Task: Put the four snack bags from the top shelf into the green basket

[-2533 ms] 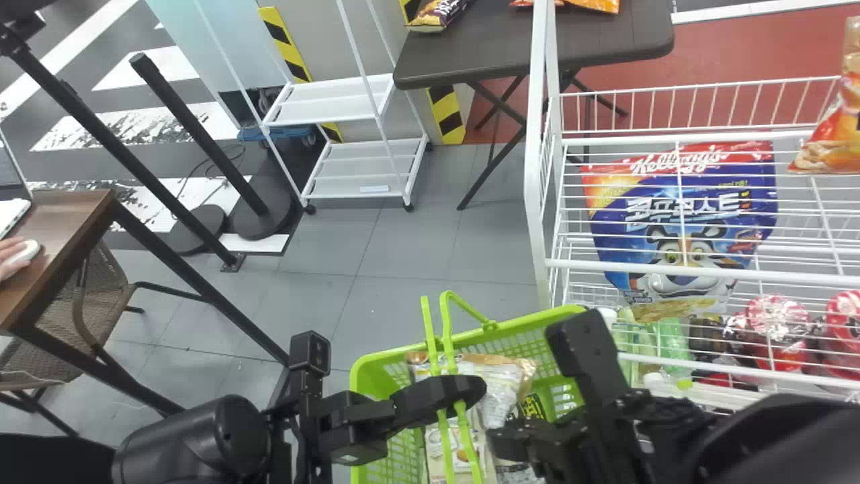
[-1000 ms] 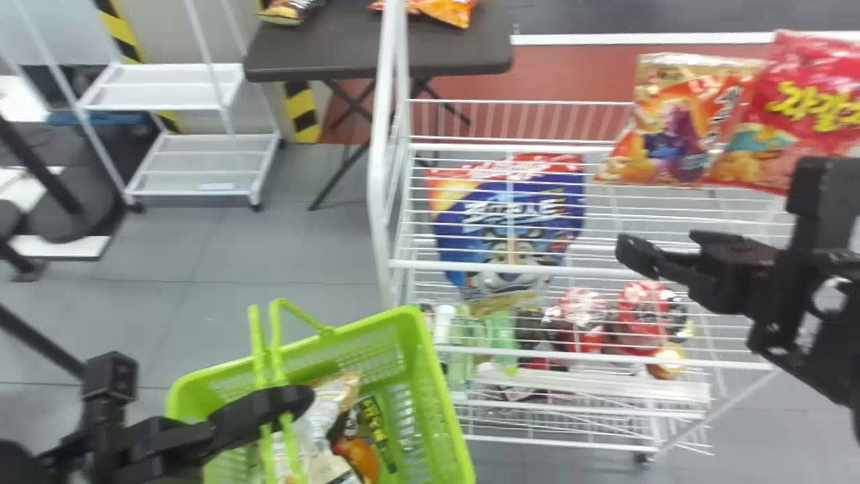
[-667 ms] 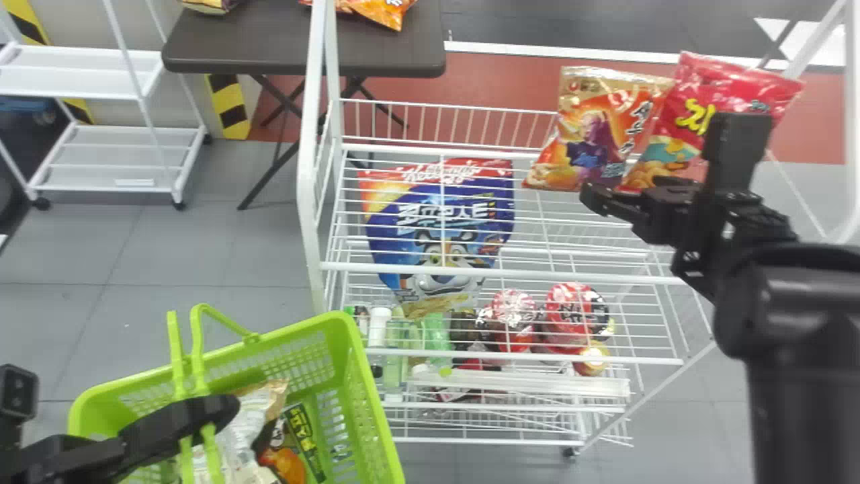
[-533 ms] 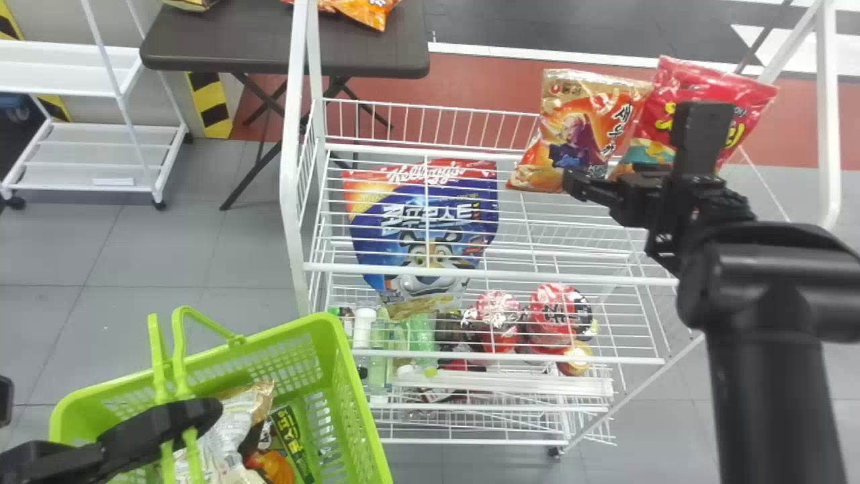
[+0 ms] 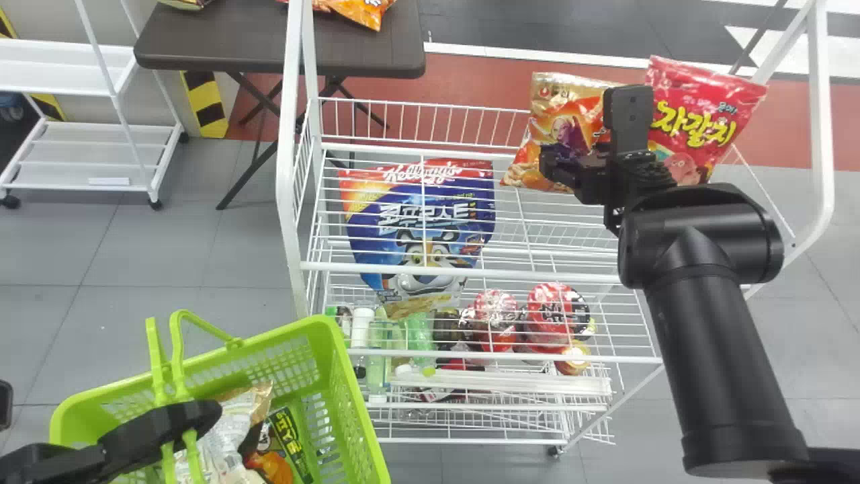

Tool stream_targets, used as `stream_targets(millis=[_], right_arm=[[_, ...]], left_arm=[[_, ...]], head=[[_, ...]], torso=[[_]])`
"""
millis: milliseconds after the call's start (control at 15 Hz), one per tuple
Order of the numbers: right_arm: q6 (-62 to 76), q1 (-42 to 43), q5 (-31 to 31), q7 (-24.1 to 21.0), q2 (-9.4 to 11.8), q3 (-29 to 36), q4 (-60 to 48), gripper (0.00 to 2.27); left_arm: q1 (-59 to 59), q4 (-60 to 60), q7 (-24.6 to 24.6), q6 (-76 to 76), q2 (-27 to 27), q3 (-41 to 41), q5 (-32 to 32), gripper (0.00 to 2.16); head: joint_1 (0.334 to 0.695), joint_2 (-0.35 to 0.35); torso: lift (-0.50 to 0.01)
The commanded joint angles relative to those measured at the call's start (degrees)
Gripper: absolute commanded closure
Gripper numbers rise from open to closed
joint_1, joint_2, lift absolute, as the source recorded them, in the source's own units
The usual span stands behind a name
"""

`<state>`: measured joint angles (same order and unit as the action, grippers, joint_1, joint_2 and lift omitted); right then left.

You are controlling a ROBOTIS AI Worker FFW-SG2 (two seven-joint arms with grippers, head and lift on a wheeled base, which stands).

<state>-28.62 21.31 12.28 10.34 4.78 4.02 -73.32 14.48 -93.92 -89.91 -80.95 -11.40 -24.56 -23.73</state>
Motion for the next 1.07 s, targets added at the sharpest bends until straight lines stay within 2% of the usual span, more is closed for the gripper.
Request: stream_targets(millis=[0,400,800,1000], right_arm=[[0.54,-1.71,-0.06,-0.94,-0.21,0.11,-1.74,2.20],[2.82,-9.71,-2.70,-0.50,-0.21,0.72,-14.13,2.25],[-8.60,-26.14,-14.12,3.89,-0.13,-0.16,-43.57,2.25],[-16.51,-31.94,-19.75,6.62,-0.13,-2.97,-52.62,2.25]], left_arm=[[-0.16,0.14,-0.66,0.13,-0.03,0.13,0.00,2.15],[-0.25,0.31,-0.66,0.13,-0.03,0.13,0.00,2.15],[-0.51,0.66,-0.66,0.13,-0.03,0.30,0.00,2.15],[-0.51,0.66,-0.66,0.13,-0.11,0.22,0.00,2.15]], head=[[0.695,-0.112],[0.695,-0.112],[0.695,-0.078],[0.695,-0.011]], torso=[[0.000],[0.000],[0.000],[0.000]])
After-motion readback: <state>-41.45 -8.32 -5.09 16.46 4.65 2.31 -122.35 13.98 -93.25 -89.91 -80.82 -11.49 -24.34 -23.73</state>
